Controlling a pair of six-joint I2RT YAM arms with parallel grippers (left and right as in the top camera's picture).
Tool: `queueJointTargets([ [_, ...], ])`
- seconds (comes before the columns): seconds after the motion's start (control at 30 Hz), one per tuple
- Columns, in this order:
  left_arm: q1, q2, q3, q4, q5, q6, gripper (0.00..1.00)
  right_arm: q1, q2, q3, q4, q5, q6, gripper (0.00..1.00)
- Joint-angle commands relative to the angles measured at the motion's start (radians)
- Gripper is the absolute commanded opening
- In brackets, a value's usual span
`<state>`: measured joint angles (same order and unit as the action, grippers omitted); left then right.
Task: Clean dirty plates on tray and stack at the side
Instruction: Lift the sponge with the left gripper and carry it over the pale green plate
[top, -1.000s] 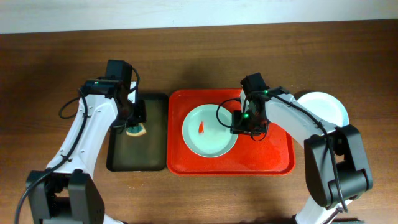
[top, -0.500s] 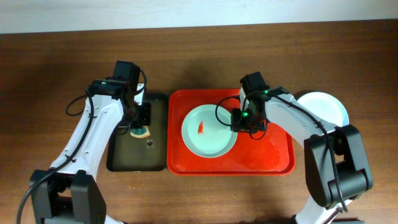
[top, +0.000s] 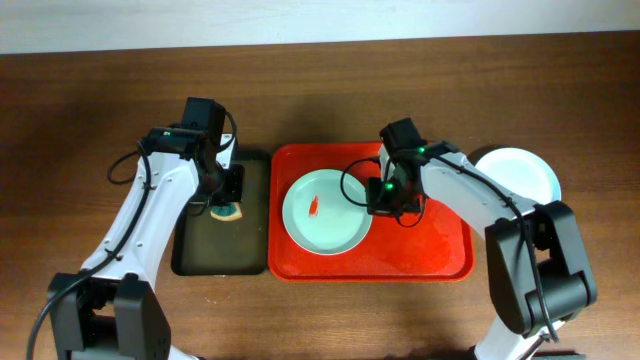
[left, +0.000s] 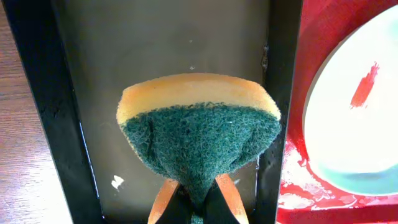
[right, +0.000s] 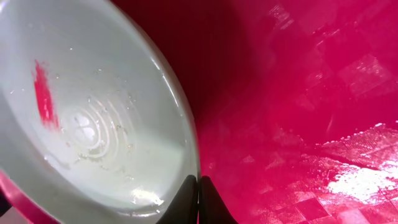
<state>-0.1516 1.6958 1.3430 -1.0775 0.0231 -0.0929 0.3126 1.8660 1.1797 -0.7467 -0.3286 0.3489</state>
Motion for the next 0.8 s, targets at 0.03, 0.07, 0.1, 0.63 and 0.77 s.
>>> queueJointTargets([
  [0.03, -0.006, -0.019, 0.028, -0.013, 0.015, 0.035, 0.0, -0.04, 0.005, -0.001, 0.001, -0.106, -0.046, 0.13],
  [0.07, -0.006, -0.019, 0.028, -0.013, 0.015, 0.034, 0.0, -0.039, 0.005, -0.001, -0.002, -0.109, -0.045, 0.21],
  [0.1, -0.006, -0.016, 0.027, -0.012, 0.015, 0.034, 0.0, -0.035, 0.005, -0.001, -0.011, -0.108, -0.046, 0.35],
  [0.63, -0.005, 0.01, -0.398, 0.435, 0.023, -0.019, 0.0, -0.032, 0.005, -0.001, -0.012, -0.105, -0.045, 0.48],
  [0.77, -0.005, 0.03, -0.403, 0.444, 0.023, -0.019, 0.0, -0.032, 0.005, -0.001, -0.013, -0.105, -0.045, 0.51],
])
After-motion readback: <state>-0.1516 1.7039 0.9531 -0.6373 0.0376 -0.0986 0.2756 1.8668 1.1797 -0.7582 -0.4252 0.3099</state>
